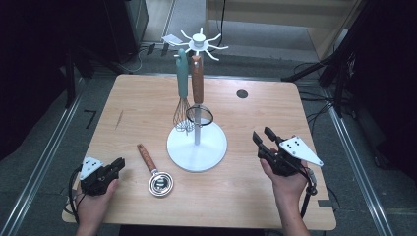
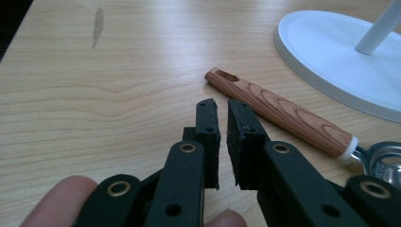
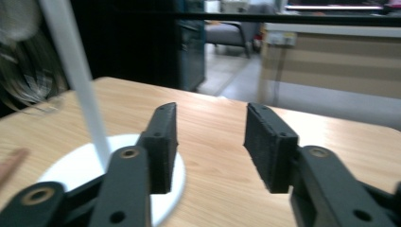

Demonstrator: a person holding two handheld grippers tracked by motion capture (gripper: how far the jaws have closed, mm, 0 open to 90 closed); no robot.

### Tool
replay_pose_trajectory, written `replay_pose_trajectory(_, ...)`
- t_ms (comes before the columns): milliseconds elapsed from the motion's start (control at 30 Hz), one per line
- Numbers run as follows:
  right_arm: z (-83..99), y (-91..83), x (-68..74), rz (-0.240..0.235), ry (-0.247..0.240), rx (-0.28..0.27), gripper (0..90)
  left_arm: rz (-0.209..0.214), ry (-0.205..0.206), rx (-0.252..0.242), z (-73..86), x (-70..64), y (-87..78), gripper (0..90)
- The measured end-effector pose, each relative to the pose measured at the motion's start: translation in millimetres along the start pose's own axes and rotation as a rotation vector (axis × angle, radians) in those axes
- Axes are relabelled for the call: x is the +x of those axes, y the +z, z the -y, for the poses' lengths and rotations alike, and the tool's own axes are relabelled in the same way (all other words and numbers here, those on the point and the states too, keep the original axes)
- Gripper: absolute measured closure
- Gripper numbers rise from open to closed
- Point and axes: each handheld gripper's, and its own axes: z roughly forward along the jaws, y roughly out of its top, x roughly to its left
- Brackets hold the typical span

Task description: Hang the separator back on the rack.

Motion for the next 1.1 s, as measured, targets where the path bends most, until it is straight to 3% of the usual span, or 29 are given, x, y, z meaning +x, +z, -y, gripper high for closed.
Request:
replay_pose_trajectory(167,11.8,-2.4,-10.8,0.031,0.007,0.01,48.2,0.016,-0.008,0.009,0.4,-0.5,0.3,88.8)
replay_pose_trajectory(267,17.2,-4.9,-15.1,0.005,0.028,0.021,42.5,0.025,-0.017,0.015,0.7,-0.8,1.1,90.0)
replay_pose_trajectory(367,22.3,-7.3,-16.0,0.012,0.027,0.041,28.6,0.048,-0.029,0.018,1.2,-2.2,2.0,90.0)
replay_pose_trajectory(467,28.7,-9.1,-16.0,0.014,0.05,0.034,19.7,0.068,-0.032,0.022,2.1,-4.2,3.1,90.0)
replay_pose_trajectory(533,32.4,-7.3,-14.8,0.008,0.065,0.059,15.3,0.087,-0.046,0.026,1.9,-5.4,3.4,90.0)
replay_pose_trajectory(567,34.3,-7.0,-13.9,0.001,0.06,0.064,15.6,0.099,-0.049,0.03,1.8,-6.4,3.6,90.0)
replay_pose_trajectory(700,46.4,-7.0,-10.2,-0.022,0.113,0.089,19.9,0.114,-0.023,0.056,2.2,-13.3,4.8,90.0)
replay_pose_trajectory(1100,60.1,-0.8,-6.1,-0.019,0.106,0.129,19.6,0.177,0.014,0.117,4.3,-32.7,11.4,90.0)
